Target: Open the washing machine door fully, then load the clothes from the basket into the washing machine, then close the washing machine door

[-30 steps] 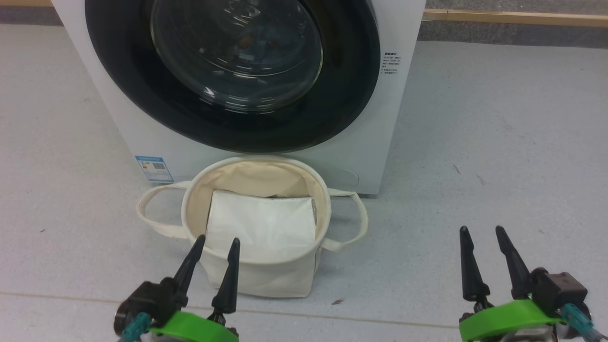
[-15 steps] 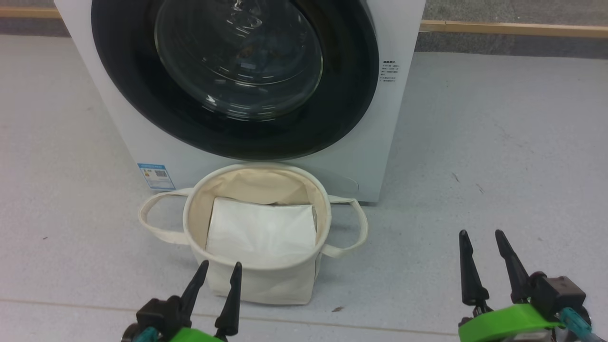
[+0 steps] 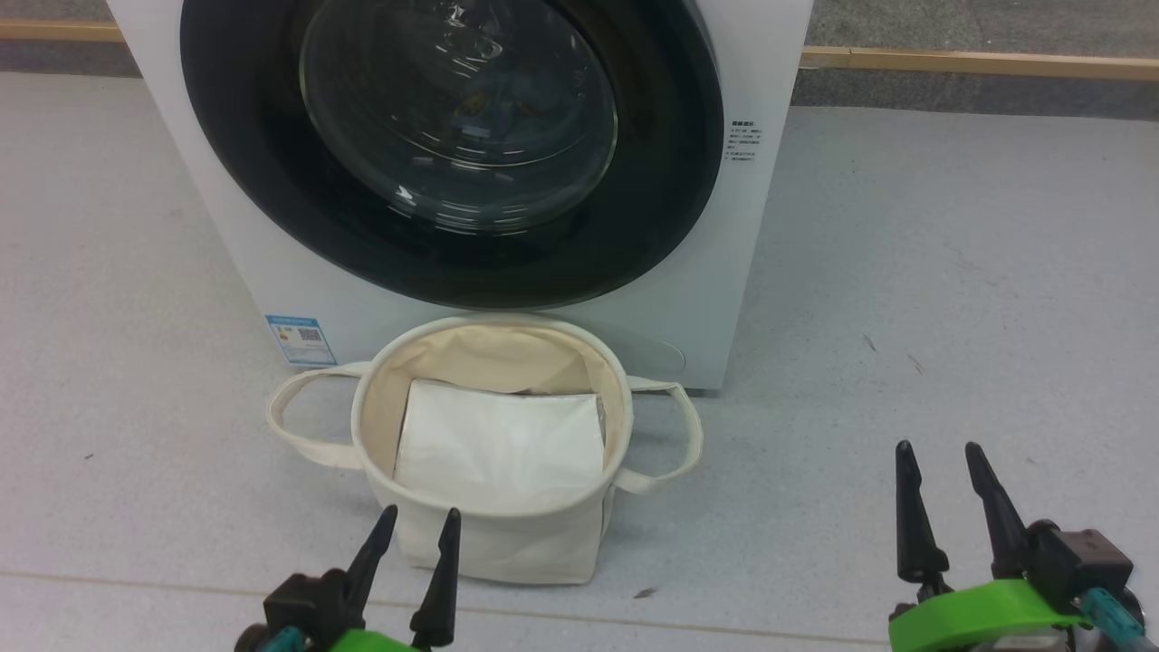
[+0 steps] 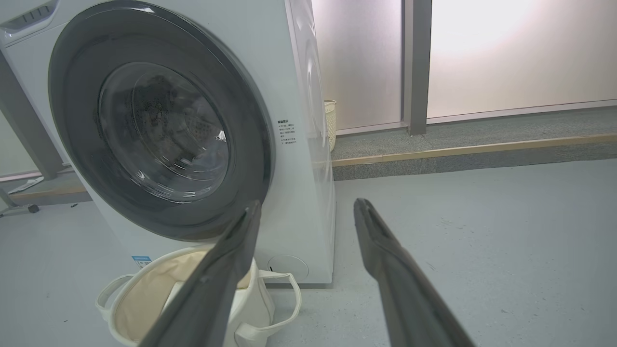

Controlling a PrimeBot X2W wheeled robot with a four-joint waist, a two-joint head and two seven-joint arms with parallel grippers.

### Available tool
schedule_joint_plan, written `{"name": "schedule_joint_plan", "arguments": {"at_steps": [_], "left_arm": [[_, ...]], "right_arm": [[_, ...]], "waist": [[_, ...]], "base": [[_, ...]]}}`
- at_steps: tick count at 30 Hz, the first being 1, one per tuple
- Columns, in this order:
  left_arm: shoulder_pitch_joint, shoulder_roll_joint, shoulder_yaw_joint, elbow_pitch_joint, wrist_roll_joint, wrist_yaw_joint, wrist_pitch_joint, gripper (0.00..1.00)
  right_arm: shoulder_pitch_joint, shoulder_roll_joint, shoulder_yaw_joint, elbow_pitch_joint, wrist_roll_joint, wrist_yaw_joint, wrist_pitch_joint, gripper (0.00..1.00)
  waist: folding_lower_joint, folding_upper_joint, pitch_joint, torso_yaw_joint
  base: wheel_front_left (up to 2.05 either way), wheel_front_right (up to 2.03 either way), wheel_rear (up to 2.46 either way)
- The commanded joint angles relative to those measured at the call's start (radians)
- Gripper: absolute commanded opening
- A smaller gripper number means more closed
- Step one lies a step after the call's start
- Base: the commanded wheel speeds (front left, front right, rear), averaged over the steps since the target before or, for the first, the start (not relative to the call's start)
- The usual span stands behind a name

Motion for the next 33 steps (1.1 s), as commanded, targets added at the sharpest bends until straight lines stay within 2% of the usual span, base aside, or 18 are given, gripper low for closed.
{"name": "schedule_joint_plan", "arguments": {"at_steps": [1, 33], "left_arm": [[-0.032, 0.009, 0.029, -0.025, 0.006, 0.004, -0.009, 1.00], [-0.033, 0.009, 0.039, -0.012, 0.000, 0.008, -0.009, 1.00]], "right_arm": [[-0.021, -0.007, 0.025, -0.027, -0.008, -0.001, -0.005, 1.00], [-0.021, -0.007, 0.037, -0.014, -0.017, -0.001, -0.005, 1.00]], "waist": [[0.0001, 0.0000, 0.000, 0.000], [0.0001, 0.0000, -0.001, 0.011]], "base": [[0.00, 0.00, 0.00], [0.00, 0.00, 0.00]]}}
